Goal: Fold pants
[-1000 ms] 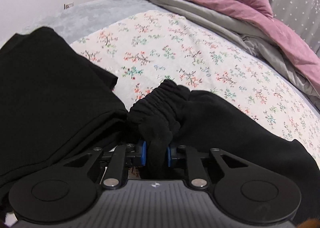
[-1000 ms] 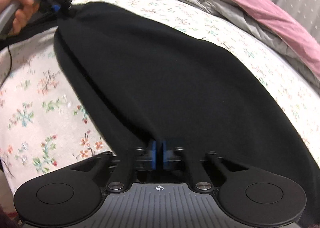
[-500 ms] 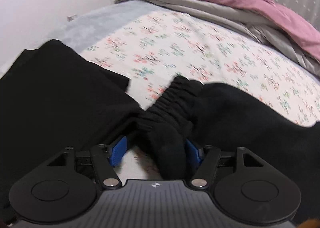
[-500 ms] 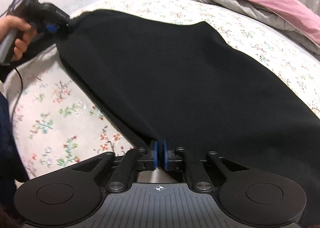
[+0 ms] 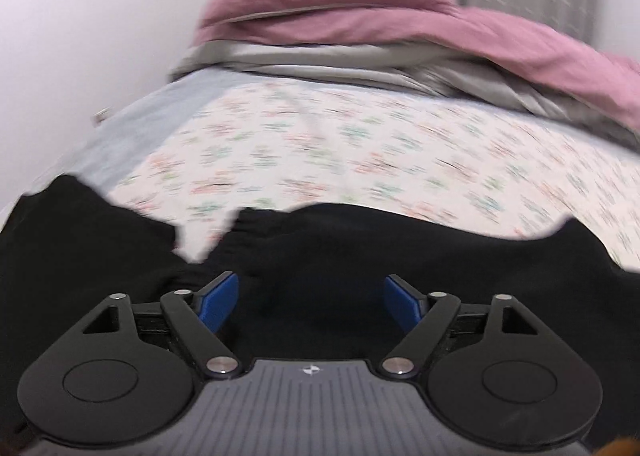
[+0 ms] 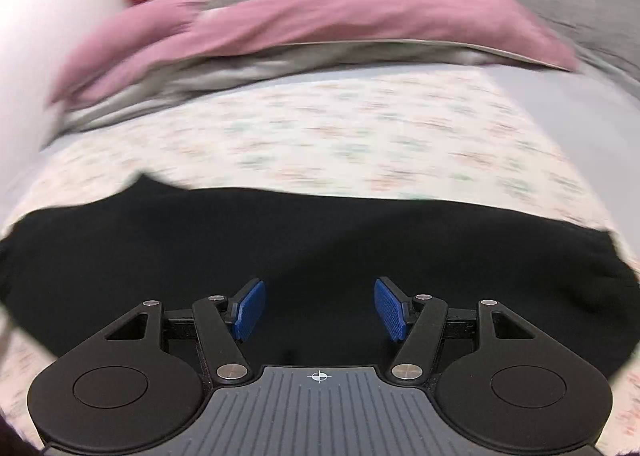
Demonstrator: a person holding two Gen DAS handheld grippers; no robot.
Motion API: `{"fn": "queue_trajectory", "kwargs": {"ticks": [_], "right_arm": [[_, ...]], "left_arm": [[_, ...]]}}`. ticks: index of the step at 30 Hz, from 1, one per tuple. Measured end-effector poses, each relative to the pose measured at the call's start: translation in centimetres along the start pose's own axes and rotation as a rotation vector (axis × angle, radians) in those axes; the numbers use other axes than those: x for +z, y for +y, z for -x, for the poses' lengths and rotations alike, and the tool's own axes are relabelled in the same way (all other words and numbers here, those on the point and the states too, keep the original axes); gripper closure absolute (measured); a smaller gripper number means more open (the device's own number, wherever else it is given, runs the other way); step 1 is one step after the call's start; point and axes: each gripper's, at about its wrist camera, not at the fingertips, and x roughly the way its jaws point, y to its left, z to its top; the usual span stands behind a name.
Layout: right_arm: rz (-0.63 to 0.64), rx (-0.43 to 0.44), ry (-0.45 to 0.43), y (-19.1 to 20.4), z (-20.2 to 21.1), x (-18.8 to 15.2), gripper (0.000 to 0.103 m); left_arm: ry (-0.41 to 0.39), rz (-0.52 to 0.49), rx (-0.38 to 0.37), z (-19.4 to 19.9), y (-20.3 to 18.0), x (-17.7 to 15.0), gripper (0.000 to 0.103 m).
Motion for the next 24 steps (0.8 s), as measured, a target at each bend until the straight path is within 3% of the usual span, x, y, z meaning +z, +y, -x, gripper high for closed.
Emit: {"fn": "queue_trajectory", "kwargs": {"ticks": [4,7,10,15,24], "right_arm": [[-0.044,-0.109,0.022,-2.2,-1.1,-0.7,0.042],[-0.022,-0.136,0.056,-2.5,-1.6,-1.7,0.042],[-0.042,-0.177,0.134,-3.6,-2.3,-2.6,0.042],[-0.063,-0.196,0.174,-5.2,-2.7,-3.0,0.042],[-0.078,-0.266,0.168,-10.0,-0.8,-3.9,0.042]], "left_arm": [[0.046,-0.047,-0.046,-2.2,-3.4,-0.6,0.011],[0.069,-0.091,-0.015,-3.8,-4.8,-1.7,0.011],[0.111,-0.105,0.020,-4.9,-4.6,-2.8,0.011],[0.114,-0.090,0.020,-5.0,-4.0,-2.8,0.011],[0.096,-0.116,0.008,-5.2,-3.9,-3.3,0.008]]}}
